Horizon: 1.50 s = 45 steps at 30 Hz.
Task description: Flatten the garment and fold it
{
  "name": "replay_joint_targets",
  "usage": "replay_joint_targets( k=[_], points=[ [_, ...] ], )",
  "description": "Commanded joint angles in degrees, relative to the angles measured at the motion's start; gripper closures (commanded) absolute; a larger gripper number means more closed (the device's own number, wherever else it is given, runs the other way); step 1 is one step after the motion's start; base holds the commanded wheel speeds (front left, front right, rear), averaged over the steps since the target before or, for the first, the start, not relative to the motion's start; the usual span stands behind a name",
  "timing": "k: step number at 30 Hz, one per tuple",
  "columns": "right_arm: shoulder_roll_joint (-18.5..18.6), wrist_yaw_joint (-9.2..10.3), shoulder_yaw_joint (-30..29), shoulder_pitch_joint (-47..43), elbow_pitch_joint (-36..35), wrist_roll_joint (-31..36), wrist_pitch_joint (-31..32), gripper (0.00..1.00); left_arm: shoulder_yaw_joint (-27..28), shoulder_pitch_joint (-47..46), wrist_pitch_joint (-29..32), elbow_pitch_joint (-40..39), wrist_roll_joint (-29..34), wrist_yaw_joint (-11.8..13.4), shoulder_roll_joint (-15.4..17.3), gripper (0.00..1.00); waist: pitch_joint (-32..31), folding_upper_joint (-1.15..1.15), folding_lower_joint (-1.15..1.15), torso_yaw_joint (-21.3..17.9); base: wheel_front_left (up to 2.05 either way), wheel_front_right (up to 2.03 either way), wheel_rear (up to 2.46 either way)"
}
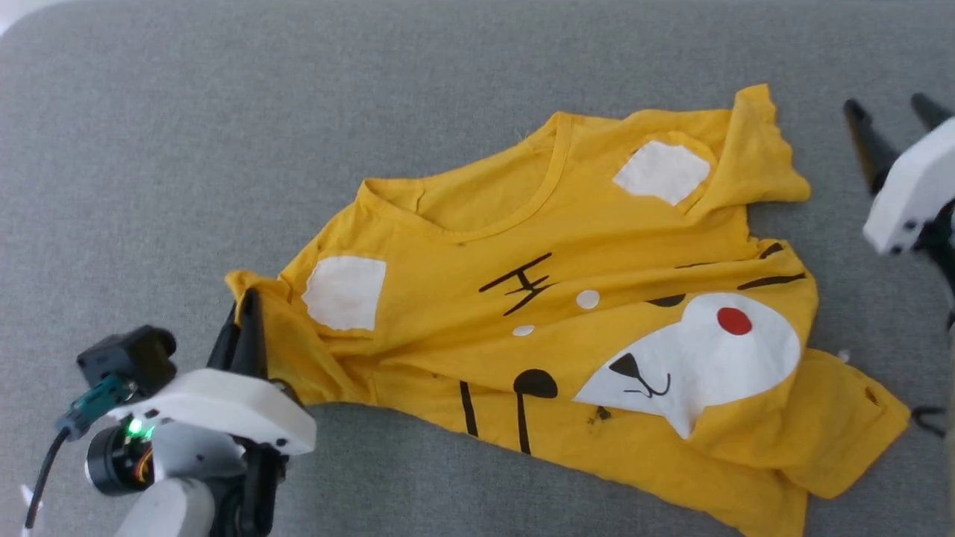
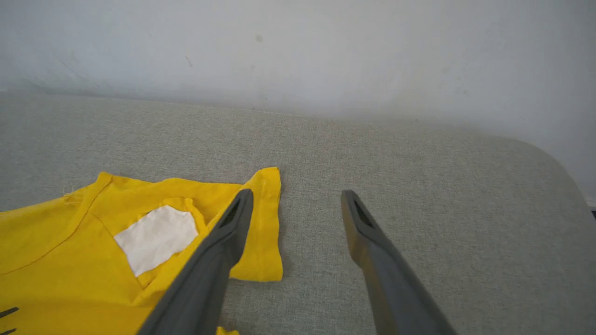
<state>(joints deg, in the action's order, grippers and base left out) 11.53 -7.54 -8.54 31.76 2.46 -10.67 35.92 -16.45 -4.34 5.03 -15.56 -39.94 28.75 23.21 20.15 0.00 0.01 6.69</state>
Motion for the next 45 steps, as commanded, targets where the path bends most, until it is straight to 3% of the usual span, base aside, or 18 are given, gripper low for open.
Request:
replay_joint_targets(
  k=[1, 13, 24, 25, 27, 36, 45],
  points=[
    [0.4, 0.05, -0.6, 3.0, 3.3, 1.2, 2.2, 0.00, -0.8, -1.8, 0.0, -0.2, 0.8, -0.5, -0.6, 1.00, 2.9, 0.00, -0.01, 2.5, 0.00, 0.00, 0.00],
    [1.1, 0.05, -2.6, 11.7, 17.2, 7.2, 4.3, 0.00, -4.1, -5.0, -0.5, 1.5, 1.2, -2.0, -3.2, 1.00, 6.6, 0.00, -0.01, 7.5, 0.00, 0.00, 0.00],
    [1.8, 0.05, -4.4, 12.5, 23.1, 9.1, 3.5, 0.00, -5.4, -6.4, -1.2, 3.1, 1.0, -2.9, -4.5, 1.00, 8.7, 0.00, -0.01, 9.9, 0.00, 0.00, 0.00],
    [1.7, 0.05, -4.7, 12.6, 23.5, 9.1, 3.8, 0.29, -5.4, -6.5, -1.2, 3.2, 0.9, -2.9, -4.6, 1.00, 8.7, 0.00, -0.01, 9.9, 0.00, 0.00, 0.00],
    [1.5, 0.05, -5.3, 12.8, 24.2, 9.2, 4.5, 1.00, -5.5, -6.5, -1.3, 3.5, 0.9, -2.9, -4.7, 1.00, 8.6, 0.00, -0.01, 9.9, 0.00, 0.00, 0.00],
    [1.3, 0.05, -4.7, 13.4, 23.9, 8.6, -1.2, 1.00, -4.9, -7.2, -2.1, 4.8, 0.9, -3.4, -4.2, 1.00, 5.6, 0.00, -0.01, 7.9, 0.00, 0.00, 0.00],
    [1.3, 0.05, -2.6, 11.9, 19.2, 0.7, -7.8, 1.00, -4.7, -16.3, -1.1, 7.7, 4.2, -6.5, 0.4, 1.00, -4.0, 0.00, -0.01, 3.8, 0.00, 0.00, 0.00]
  ],
)
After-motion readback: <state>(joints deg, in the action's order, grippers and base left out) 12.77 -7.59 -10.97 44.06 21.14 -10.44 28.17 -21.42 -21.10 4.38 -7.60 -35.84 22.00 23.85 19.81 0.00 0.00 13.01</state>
